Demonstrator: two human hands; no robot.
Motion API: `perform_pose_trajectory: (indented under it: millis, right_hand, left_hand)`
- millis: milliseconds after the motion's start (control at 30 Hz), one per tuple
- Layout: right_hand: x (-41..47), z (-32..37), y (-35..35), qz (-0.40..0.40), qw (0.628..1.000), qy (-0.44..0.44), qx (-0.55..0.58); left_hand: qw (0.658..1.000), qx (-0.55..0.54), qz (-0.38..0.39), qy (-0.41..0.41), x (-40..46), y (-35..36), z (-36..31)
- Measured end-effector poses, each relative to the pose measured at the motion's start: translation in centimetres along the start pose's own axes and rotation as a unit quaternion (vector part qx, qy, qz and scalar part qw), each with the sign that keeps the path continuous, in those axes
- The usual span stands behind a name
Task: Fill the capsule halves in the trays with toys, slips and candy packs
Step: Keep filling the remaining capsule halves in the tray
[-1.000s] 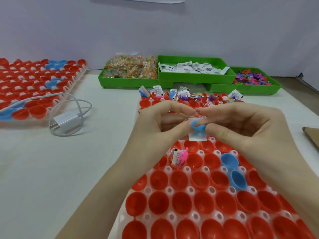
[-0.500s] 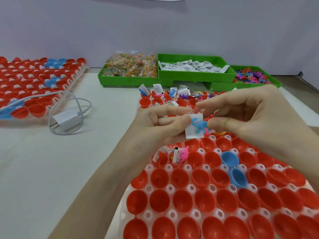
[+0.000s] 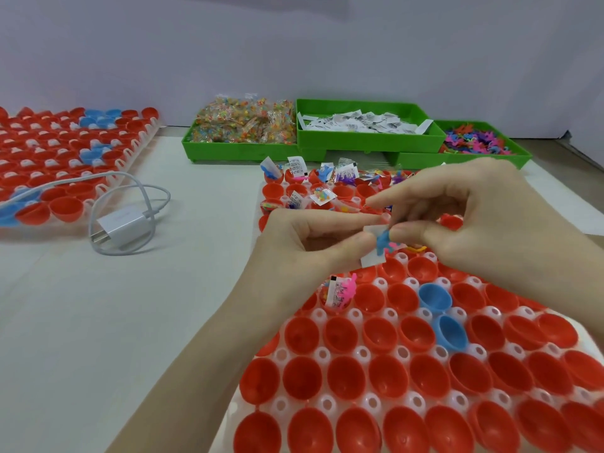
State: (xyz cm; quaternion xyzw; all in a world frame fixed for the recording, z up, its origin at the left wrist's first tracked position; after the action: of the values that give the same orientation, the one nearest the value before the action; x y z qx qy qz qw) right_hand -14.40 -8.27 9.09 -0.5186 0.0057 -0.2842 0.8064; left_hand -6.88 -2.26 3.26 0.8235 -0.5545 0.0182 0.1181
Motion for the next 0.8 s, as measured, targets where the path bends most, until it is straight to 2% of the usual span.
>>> perform_pose_trajectory:
  millis: [133,300,400,533,733,800]
  right_hand:
    - [-1.0,-1.4,0.7,-0.014,0.999,0.034,0.035]
    - [-2.6,-3.9,3.8,0.057,0.988,0.099,0.107]
    - [-2.8,-4.1,4.3,0.069,0.991,0.088,0.077]
    - [-3.0,-4.0,4.7,0.081,0.994,0.069,-0.024]
    - [-2.4,-2.5,5.8,0.129,0.985,0.011,-0.115]
    - [-2.1,-2.3,6.4,0.161,0.978,0.001,-0.134]
  left_hand:
    - [0.999,0.044,0.006,0.006,0.1,0.0,0.1]
    - [0.985,0.17,0.04,-0.002,0.0,1.0,1.3]
    - [0.955,0.291,0.042,0.024,0.1,0.9,1.3]
    - [0.92,0.388,0.031,0.05,0.3,-0.1,0.6]
    - [0.839,0.533,0.107,0.032,0.3,1.0,2.5]
    - [0.826,0.551,0.114,0.036,0.4,1.2,2.8]
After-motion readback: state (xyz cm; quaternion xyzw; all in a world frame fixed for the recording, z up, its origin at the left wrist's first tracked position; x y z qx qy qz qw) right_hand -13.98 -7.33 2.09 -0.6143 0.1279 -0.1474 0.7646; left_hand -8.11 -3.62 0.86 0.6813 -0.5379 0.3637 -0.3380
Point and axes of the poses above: each hand's wrist, its own x-axis towards the middle knuckle, its own y-axis out of the palm, z = x × y, the point moved 10 cm from there along x, towards the middle knuckle, and after that the axes turned 9 degrees about -x, right-handed, at the moved point
